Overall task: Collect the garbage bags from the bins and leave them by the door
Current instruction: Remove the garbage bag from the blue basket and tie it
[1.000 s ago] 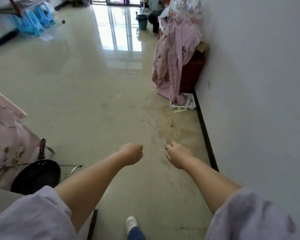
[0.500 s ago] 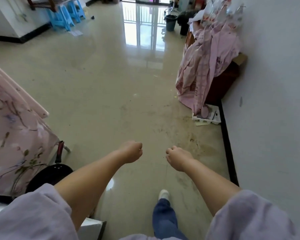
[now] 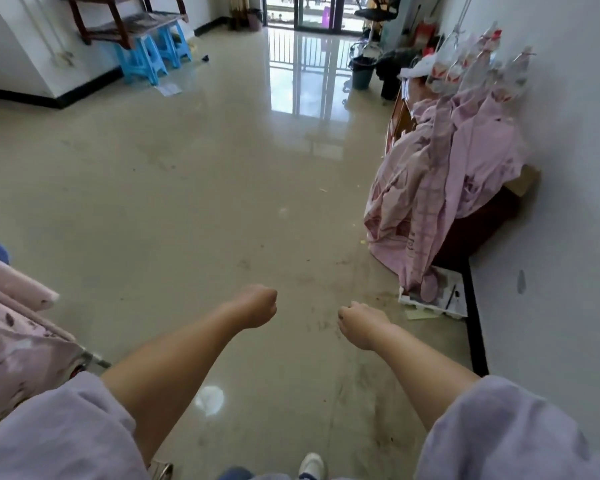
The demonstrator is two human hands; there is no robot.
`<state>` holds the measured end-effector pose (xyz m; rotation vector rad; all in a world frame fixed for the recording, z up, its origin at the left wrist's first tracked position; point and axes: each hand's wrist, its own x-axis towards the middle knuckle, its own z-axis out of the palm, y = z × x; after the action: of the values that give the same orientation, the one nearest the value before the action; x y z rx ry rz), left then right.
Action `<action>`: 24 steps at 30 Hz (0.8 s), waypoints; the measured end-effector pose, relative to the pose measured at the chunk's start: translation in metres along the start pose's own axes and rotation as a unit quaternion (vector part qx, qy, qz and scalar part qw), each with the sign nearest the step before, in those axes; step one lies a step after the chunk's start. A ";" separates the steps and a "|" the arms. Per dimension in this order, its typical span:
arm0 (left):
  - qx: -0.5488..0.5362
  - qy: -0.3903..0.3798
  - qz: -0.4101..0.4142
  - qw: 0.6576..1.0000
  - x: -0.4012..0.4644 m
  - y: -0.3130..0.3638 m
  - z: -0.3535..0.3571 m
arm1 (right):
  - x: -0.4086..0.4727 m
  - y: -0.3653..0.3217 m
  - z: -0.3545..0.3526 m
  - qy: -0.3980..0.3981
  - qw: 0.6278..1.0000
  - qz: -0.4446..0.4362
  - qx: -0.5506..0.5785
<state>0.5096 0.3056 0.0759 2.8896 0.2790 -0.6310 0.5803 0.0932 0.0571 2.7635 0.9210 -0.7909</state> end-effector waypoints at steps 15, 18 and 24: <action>-0.055 -0.008 0.011 0.998 0.282 -0.078 -0.126 | 0.280 0.048 -0.162 0.012 1.000 0.012 0.014; -0.067 -0.011 0.024 0.997 0.348 -0.094 -0.171 | 0.330 0.059 -0.206 0.022 0.999 0.025 0.031; -0.051 -0.034 0.045 0.997 0.479 -0.104 -0.227 | 0.430 0.101 -0.268 0.025 0.997 0.048 0.054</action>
<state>1.0047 0.5223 0.0619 2.7591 0.1660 -0.6761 1.0496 0.3098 0.0595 2.9086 0.7671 -0.7802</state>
